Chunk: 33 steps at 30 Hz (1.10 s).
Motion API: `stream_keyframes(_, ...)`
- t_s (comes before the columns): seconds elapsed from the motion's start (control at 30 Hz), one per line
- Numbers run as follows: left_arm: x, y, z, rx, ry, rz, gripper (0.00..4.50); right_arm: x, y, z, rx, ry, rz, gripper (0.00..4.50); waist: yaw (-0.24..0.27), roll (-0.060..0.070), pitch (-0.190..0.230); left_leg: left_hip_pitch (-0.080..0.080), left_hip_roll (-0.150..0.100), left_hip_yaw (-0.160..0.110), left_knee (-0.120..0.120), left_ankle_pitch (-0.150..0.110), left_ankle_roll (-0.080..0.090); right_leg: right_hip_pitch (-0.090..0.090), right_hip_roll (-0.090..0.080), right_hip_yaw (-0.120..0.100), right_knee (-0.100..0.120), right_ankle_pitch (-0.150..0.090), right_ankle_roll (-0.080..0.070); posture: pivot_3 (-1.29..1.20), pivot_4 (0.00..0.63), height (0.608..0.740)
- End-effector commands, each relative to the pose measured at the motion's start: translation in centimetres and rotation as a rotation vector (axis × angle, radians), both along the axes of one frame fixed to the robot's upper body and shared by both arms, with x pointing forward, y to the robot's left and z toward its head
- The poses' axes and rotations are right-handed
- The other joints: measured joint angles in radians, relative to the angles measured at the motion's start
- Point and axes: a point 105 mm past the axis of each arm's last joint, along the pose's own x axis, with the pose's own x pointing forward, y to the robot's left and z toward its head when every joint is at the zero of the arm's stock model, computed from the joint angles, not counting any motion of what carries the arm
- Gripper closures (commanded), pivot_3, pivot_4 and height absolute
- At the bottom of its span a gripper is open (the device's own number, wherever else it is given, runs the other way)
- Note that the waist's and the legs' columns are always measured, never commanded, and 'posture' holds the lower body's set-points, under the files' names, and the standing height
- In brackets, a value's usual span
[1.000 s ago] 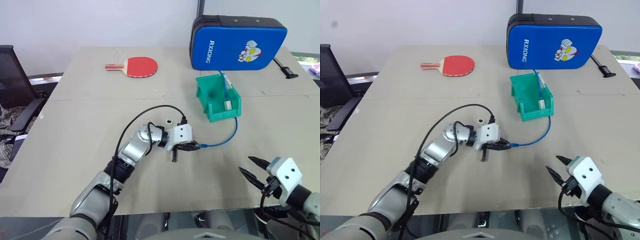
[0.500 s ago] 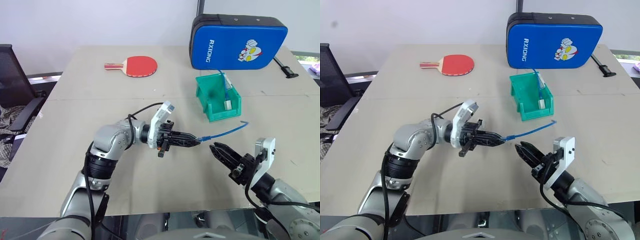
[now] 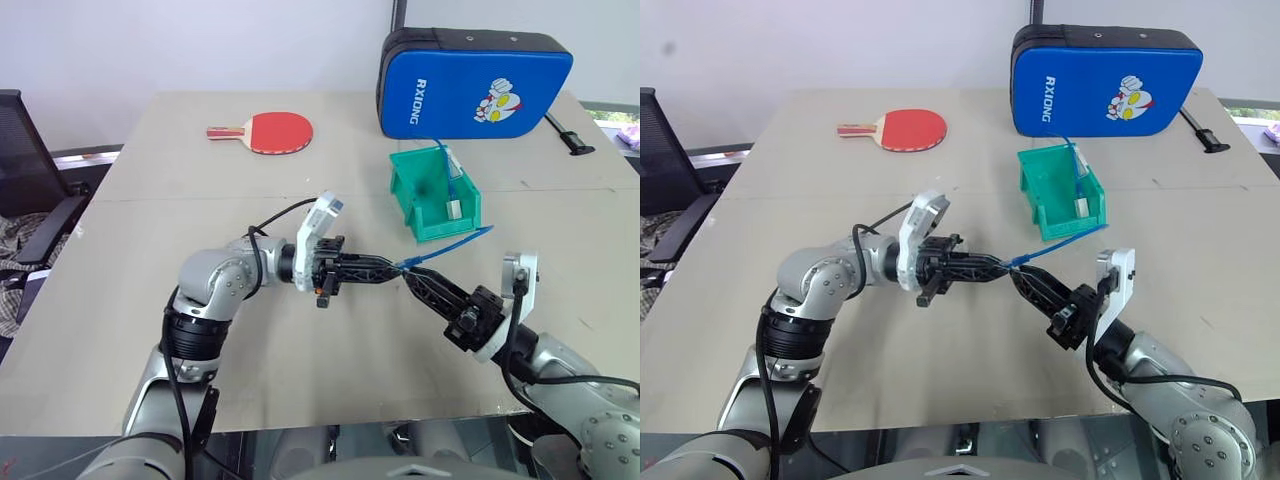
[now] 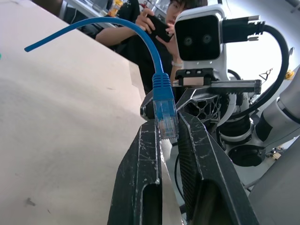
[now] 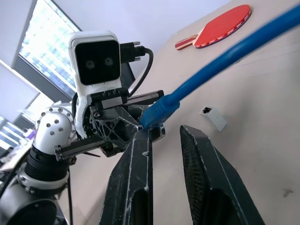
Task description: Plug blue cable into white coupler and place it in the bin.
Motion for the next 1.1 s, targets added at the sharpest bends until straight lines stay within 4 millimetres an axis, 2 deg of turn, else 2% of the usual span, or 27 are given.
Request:
stream_keyframes(0.03,-0.8,-0.5,0.1,-0.014,-0.009,-0.039,4.50,-0.8,0.6,2.4,0.086,-0.078,0.052,3.71,0.000,0.000,0.000,0.000,0.000,0.000,0.000,0.000,0.000,0.000,0.000,0.000,0.000,0.000,0.000,0.00,0.150,0.731)
stream_keyframes(0.23,-0.8,-0.3,0.2,-0.022,-0.008,-0.032,4.50,-0.9,0.3,2.9,0.117,-0.082,0.063,3.71,0.000,0.000,0.000,-0.001,0.000,0.000,0.000,0.000,0.000,0.000,0.000,0.000,0.000,0.000,0.000,0.00,0.150,0.731)
stream_keyframes(0.27,-0.9,-0.3,0.2,-0.025,-0.007,-0.032,4.50,-0.8,0.2,2.8,0.106,-0.086,0.060,3.34,0.000,0.000,0.000,0.000,0.000,0.000,0.000,0.000,0.000,0.000,0.000,0.000,0.000,0.000,0.000,0.00,0.150,0.731)
stream_keyframes(0.33,-1.0,-0.2,0.3,-0.030,-0.006,-0.032,4.50,-0.8,0.2,2.7,0.102,-0.090,0.059,2.94,0.000,0.000,0.000,0.000,0.000,0.000,0.000,0.000,0.000,0.000,0.000,0.000,0.000,0.000,0.000,0.00,0.150,0.731)
stream_keyframes(0.4,-1.1,-0.2,0.2,-0.029,-0.006,-0.030,4.50,-0.8,0.2,2.8,0.124,-0.085,0.053,2.02,0.000,0.000,0.000,0.000,0.000,0.000,0.000,0.000,0.000,0.000,0.000,0.000,0.000,0.000,0.000,0.00,0.150,0.731)
stream_keyframes(0.87,-0.6,0.5,0.7,-0.059,0.026,0.014,4.50,-1.4,-0.2,3.5,0.209,-0.071,0.090,2.02,0.000,-0.001,0.000,-0.001,0.000,0.000,0.000,0.000,0.000,0.000,0.000,0.000,0.000,0.000,0.000,0.00,0.150,0.731)
stream_keyframes(1.1,-1.0,0.1,1.1,-0.076,0.024,-0.003,4.50,-1.3,0.4,2.4,0.139,-0.038,0.121,2.02,0.000,0.000,0.000,-0.001,0.000,0.000,0.000,0.000,0.000,0.000,0.000,0.000,0.000,0.000,0.000,0.00,0.150,0.731)
